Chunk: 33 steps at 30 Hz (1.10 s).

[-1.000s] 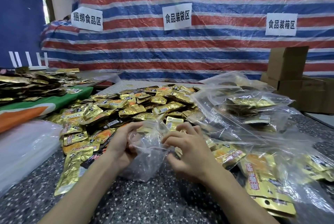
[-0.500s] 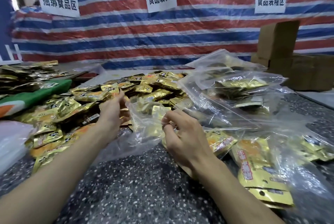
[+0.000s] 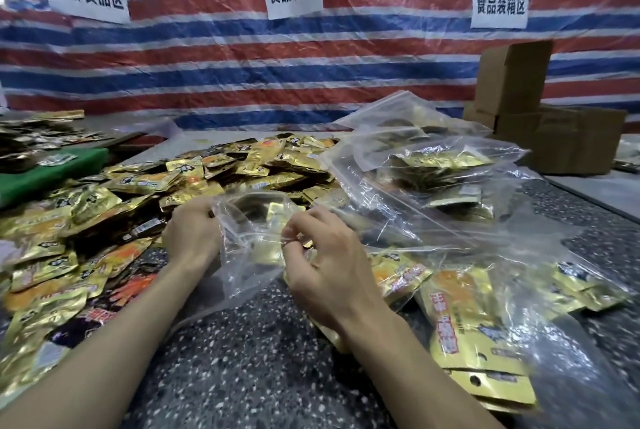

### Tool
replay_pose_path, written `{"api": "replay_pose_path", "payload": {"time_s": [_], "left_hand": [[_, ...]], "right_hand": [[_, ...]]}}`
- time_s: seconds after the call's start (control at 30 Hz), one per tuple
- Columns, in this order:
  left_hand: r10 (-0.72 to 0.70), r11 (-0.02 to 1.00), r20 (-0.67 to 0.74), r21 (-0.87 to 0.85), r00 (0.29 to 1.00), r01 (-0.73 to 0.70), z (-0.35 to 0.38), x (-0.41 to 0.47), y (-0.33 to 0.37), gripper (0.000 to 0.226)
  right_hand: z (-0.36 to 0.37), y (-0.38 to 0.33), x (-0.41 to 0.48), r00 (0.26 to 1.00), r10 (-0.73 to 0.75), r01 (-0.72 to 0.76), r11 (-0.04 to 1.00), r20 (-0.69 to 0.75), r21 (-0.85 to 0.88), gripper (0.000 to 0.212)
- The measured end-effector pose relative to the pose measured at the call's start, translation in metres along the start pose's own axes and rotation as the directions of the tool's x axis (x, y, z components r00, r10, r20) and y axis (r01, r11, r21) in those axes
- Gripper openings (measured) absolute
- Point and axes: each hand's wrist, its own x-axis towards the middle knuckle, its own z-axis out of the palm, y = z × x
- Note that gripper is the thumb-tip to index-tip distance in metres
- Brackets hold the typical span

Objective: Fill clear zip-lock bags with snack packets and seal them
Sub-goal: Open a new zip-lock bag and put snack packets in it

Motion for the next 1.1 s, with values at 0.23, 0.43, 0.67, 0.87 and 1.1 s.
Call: {"api": "replay_pose_path", "payload": {"time_s": [0.23, 0.43, 0.67, 0.87, 1.1], "left_hand": [[0.013, 0.994, 0.115, 0.110, 0.993, -0.026, -0.025, 0.006, 0.018, 0.014], [0.033, 0.998, 0.197, -0.052, 0.980, -0.023, -0.042, 0.013, 0.032, 0.013], [0.244, 0.849, -0.430, -0.338, 0.869, -0.405, -0.065, 0.015, 0.066, 0.010], [0.333, 0.725, -0.461, -0.432, 0.822, -0.536, -0.065, -0.017, 0.101, 0.012], [0.503, 0.775, -0.170, -0.346, 0.847, -0.529, -0.041, -0.041, 0.093, 0.014]], "right_hand": [[0.001, -0.002, -0.001, 1.000, 0.002, -0.002, 1.000, 0.005, -0.002, 0.007], [0.001, 0.000, -0.001, 1.000, 0.022, -0.022, 1.000, 0.020, 0.004, 0.010], [0.001, -0.004, 0.000, 1.000, 0.005, -0.005, 1.000, 0.020, -0.006, 0.008], [0.001, -0.006, -0.002, 1.000, -0.003, 0.003, 1.000, 0.015, 0.001, 0.012], [0.001, -0.008, -0.001, 0.986, -0.057, 0.073, 0.993, -0.158, 0.091, 0.015]]}}
